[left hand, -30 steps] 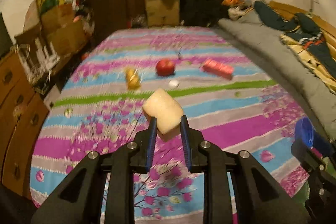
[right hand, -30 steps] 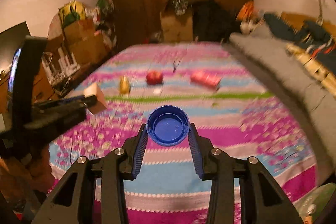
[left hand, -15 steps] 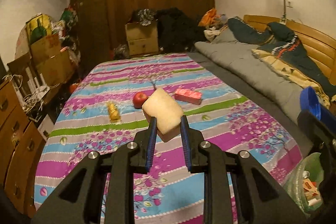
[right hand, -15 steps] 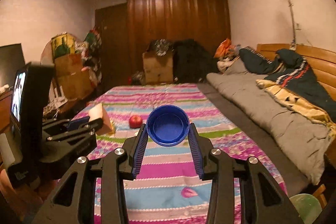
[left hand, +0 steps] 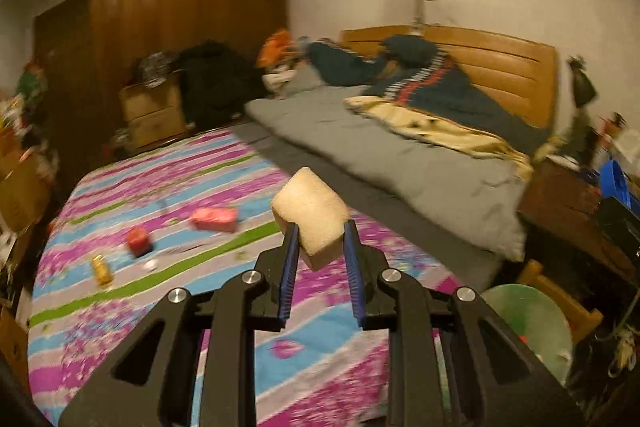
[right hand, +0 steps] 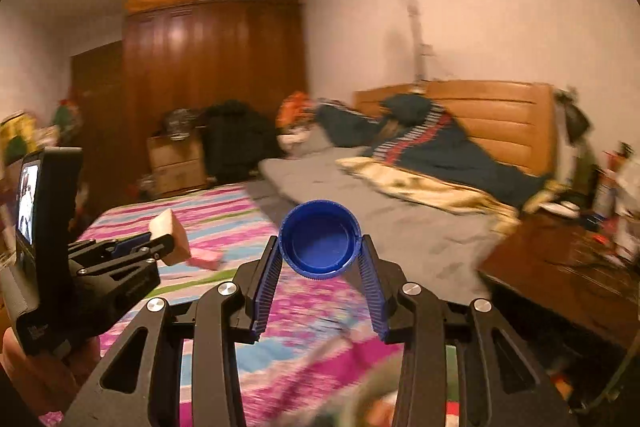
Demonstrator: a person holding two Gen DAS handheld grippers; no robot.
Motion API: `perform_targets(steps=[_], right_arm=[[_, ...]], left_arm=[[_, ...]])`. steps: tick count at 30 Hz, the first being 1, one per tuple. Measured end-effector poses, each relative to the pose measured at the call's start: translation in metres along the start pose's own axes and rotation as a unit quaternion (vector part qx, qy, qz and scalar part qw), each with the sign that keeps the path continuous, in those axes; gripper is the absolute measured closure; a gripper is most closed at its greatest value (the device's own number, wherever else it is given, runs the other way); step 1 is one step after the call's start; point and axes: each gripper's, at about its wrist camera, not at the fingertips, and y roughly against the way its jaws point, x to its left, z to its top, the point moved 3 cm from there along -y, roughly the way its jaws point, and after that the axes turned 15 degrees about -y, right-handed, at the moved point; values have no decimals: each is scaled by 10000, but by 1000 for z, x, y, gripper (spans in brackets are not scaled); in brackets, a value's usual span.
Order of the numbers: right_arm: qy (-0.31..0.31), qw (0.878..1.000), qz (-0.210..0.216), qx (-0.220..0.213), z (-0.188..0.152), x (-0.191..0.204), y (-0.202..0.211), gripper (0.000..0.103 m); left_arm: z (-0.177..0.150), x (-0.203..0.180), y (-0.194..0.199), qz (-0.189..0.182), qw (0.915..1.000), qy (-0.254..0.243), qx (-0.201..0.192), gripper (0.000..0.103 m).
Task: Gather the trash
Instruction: 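Open both tools over the green bin to drop the block and cap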
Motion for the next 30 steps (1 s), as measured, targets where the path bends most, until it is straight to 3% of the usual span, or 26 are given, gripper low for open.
perform_targets(steps=[4,9,22,25,27,30], right_arm=[[-361,9975,-614,-25,9,-73,15,62],[-591,9919,-1125,24,5,-129,24,62],[-846,9835,-1524,486,-23,-186,11,62],[-974,9811,-1541,650,-33,-196,8,62],[-1044,9793,-1556,771,-39,-200,6,62],[-984,9774,-1603,963,-50,-202,-1,62]], left_arm=[[16,-56,-9,-503,9978,-413,-118,82],[26,-111,-23,-836,9927,-864,-127,82],[21,-191,-37,-1346,9756,-1733,-48,82],[14,-200,-44,-1708,9685,-1810,92,82],[5,-205,-53,-2273,9560,-1829,306,82],[-6,-212,-60,-2788,9388,-1971,448,82]])
